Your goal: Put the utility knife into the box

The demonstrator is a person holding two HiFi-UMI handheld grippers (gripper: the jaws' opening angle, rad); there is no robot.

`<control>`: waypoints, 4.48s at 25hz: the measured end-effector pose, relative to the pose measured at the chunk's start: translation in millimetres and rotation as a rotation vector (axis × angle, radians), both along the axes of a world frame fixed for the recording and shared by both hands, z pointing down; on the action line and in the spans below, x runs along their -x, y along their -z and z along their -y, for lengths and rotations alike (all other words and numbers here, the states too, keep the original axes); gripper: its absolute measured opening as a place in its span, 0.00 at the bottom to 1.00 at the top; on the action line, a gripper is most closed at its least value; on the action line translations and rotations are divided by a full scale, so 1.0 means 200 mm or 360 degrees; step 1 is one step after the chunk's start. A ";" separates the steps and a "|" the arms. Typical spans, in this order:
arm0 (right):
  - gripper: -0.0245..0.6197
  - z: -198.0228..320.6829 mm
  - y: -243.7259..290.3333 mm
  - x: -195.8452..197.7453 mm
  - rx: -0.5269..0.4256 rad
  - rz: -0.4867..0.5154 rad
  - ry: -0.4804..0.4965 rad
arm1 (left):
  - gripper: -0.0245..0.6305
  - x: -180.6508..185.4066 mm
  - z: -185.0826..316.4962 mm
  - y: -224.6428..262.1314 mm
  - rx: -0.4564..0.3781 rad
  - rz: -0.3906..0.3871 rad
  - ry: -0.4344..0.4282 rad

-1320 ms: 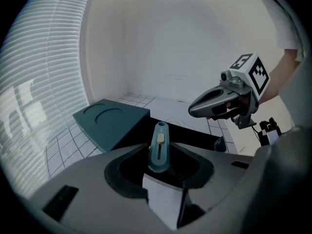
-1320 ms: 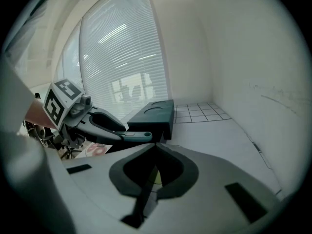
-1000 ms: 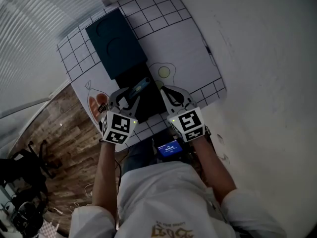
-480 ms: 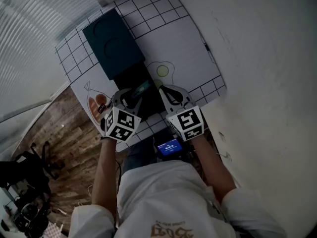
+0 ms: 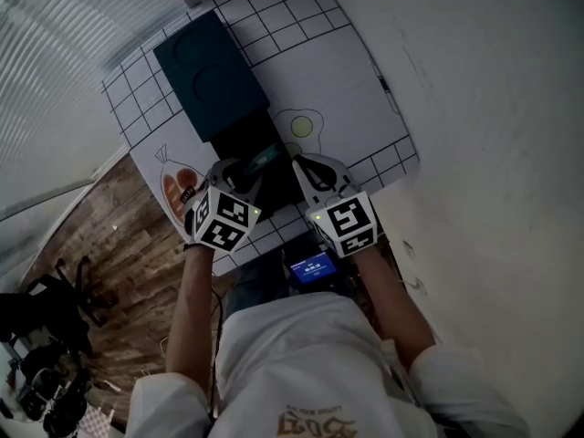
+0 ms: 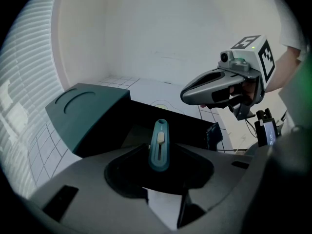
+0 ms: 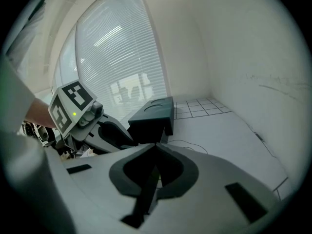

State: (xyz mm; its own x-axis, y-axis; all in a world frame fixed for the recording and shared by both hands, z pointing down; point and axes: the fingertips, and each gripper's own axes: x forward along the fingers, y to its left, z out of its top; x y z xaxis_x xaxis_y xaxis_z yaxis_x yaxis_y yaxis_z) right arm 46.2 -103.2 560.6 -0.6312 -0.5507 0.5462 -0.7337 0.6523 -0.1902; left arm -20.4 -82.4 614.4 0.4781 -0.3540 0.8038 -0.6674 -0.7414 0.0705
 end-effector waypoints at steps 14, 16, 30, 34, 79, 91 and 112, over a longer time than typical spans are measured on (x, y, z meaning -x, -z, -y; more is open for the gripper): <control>0.05 -0.01 -0.01 -0.02 0.0023 0.0028 -0.0060 | 0.27 0.00 -0.01 0.00 0.0013 0.0009 -0.0038; 0.05 -0.01 -0.01 -0.03 0.0020 0.0025 -0.0064 | 0.30 -0.02 -0.02 -0.01 0.0032 0.0016 -0.0063; 0.05 0.00 0.01 -0.05 0.0005 0.0019 -0.0098 | 0.20 0.02 0.02 0.00 0.0045 -0.0092 0.0060; 0.05 0.00 0.04 -0.07 -0.0013 0.0022 -0.0107 | 0.05 0.06 0.07 0.05 -0.0016 -0.0119 0.0158; 0.05 -0.28 0.95 -0.19 -0.0564 0.0225 -0.0276 | 0.05 0.42 -0.35 1.28 -0.1027 -0.0568 0.0783; 0.05 -0.73 1.06 -0.06 -0.0609 0.0182 -0.0396 | 0.05 0.52 -0.69 1.43 -0.1077 -0.0723 0.0734; 0.05 -1.18 1.22 0.00 -0.0791 0.0183 -0.0500 | 0.05 0.65 -1.05 1.56 -0.1234 -0.0766 0.0722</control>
State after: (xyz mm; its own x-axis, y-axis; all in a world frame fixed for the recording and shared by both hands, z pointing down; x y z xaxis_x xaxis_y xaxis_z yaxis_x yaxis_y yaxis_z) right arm 46.3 132.0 315.6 -0.4368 -0.8924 0.1130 -0.8985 0.4388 -0.0074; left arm -149.6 126.6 301.7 0.3814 -0.9238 0.0338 -0.9244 -0.3812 0.0132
